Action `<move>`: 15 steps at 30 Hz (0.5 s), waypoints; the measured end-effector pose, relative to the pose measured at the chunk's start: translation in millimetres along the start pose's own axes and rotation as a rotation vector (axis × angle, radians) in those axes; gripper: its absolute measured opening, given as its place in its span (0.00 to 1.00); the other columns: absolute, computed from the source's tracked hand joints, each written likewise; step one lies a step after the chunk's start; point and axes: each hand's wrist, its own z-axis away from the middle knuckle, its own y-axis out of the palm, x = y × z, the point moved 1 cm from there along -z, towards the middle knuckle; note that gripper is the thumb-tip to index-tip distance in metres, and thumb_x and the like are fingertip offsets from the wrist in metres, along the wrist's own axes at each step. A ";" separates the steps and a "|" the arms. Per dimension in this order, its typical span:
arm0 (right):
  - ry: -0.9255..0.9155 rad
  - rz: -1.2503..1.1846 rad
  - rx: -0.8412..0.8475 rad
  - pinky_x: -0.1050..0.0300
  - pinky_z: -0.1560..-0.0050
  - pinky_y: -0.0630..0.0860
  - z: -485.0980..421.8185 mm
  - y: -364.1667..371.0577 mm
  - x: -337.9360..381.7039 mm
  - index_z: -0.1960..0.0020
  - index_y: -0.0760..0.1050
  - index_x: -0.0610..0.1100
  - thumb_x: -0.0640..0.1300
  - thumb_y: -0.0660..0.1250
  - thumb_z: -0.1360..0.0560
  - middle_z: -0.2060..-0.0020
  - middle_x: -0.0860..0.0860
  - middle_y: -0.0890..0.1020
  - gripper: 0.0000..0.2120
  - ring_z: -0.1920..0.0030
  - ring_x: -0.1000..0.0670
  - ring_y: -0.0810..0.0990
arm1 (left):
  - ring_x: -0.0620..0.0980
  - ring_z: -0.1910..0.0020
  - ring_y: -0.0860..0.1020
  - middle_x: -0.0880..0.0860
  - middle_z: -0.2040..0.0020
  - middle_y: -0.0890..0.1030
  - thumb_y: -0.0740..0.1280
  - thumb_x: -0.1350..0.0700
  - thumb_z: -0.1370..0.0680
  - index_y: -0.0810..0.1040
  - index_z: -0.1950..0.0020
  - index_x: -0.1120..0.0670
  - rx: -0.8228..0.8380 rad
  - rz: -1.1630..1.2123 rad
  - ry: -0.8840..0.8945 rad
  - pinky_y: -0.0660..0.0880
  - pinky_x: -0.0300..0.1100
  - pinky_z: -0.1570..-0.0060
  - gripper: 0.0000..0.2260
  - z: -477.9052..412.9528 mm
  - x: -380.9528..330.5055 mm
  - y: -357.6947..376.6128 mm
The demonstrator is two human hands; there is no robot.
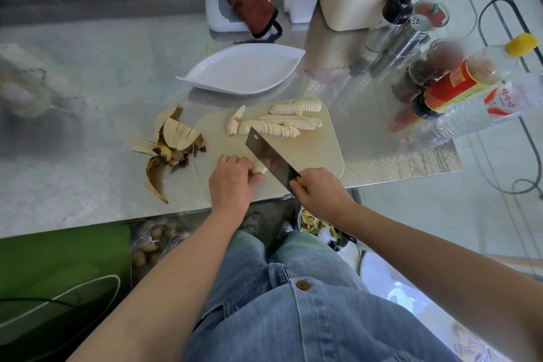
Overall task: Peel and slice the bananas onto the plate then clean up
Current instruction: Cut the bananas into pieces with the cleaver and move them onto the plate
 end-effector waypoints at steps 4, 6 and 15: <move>0.021 0.030 0.050 0.61 0.72 0.57 1.8 6.3 -2.2 0.70 0.59 0.49 0.47 0.58 0.20 0.72 0.52 0.66 0.20 0.68 0.48 0.69 | 0.52 0.53 0.72 0.52 0.58 0.80 0.73 0.47 0.27 0.81 0.55 0.54 -0.001 0.004 0.006 0.68 0.45 0.66 0.11 -0.2 1.1 0.8; 0.029 0.028 0.053 0.61 0.72 0.57 2.5 7.4 -3.3 0.70 0.58 0.49 0.47 0.58 0.20 0.72 0.52 0.66 0.20 0.67 0.47 0.70 | 0.52 0.53 0.72 0.52 0.57 0.80 0.73 0.47 0.27 0.81 0.54 0.54 -0.001 0.003 0.008 0.67 0.44 0.65 0.11 -0.4 0.8 0.7; -0.027 -0.010 -0.037 0.62 0.72 0.57 4.9 0.3 -1.1 0.64 0.67 0.43 0.46 0.59 0.20 0.71 0.51 0.68 0.14 0.68 0.50 0.68 | 0.52 0.52 0.73 0.52 0.57 0.81 0.72 0.48 0.27 0.82 0.55 0.55 -0.003 -0.002 0.016 0.67 0.44 0.66 0.10 -1.1 0.7 -1.0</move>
